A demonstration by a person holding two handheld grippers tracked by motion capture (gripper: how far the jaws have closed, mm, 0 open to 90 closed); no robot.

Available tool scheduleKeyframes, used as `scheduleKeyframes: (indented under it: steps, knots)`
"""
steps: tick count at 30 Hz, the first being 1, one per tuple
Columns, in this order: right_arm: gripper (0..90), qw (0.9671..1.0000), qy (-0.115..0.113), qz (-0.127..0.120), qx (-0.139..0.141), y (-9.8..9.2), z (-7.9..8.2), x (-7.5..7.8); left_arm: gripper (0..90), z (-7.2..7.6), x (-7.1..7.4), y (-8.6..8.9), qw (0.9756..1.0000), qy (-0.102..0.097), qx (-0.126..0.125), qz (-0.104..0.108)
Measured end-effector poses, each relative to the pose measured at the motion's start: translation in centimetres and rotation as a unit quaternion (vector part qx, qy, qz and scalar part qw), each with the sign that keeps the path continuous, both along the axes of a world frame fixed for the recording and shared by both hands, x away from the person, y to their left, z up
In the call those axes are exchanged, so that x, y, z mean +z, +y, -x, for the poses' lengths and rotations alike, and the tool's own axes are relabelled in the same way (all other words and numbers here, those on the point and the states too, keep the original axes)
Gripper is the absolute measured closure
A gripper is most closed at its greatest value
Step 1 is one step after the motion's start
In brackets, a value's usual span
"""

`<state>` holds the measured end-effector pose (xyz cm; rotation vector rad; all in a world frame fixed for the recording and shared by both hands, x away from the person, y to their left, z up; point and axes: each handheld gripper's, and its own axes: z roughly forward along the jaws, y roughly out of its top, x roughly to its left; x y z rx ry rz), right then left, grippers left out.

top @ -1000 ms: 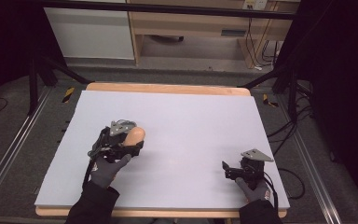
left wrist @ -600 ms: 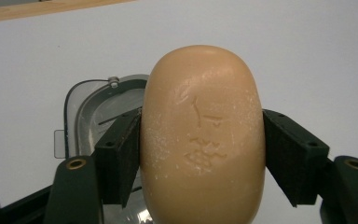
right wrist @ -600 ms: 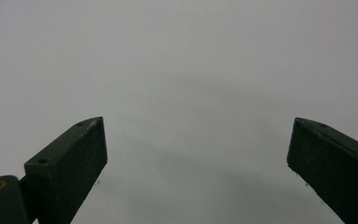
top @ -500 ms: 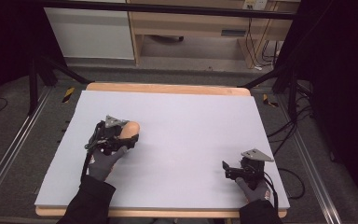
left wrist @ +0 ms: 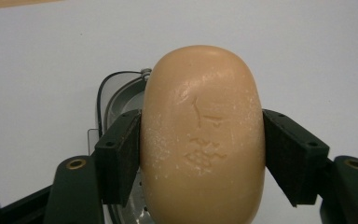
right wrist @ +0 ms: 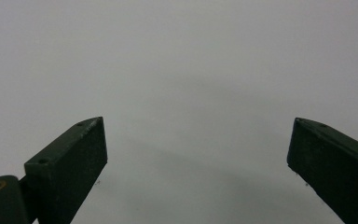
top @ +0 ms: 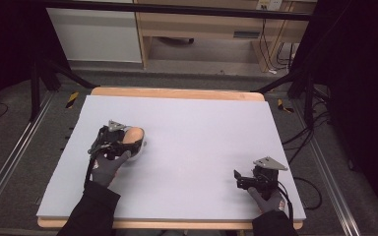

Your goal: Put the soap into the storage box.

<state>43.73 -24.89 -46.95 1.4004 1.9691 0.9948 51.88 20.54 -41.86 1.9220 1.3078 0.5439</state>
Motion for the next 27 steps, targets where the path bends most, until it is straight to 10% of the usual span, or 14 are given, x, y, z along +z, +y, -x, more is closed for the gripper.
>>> scheduleKeyframes:
  steps: [27]
  knots:
    - [5.1, 1.0000, 0.001, 0.000, 0.002, 0.0, 0.0, 0.0, 31.7, -0.4, -1.4, 0.0, 0.9997, 0.011, 0.007, -0.020]
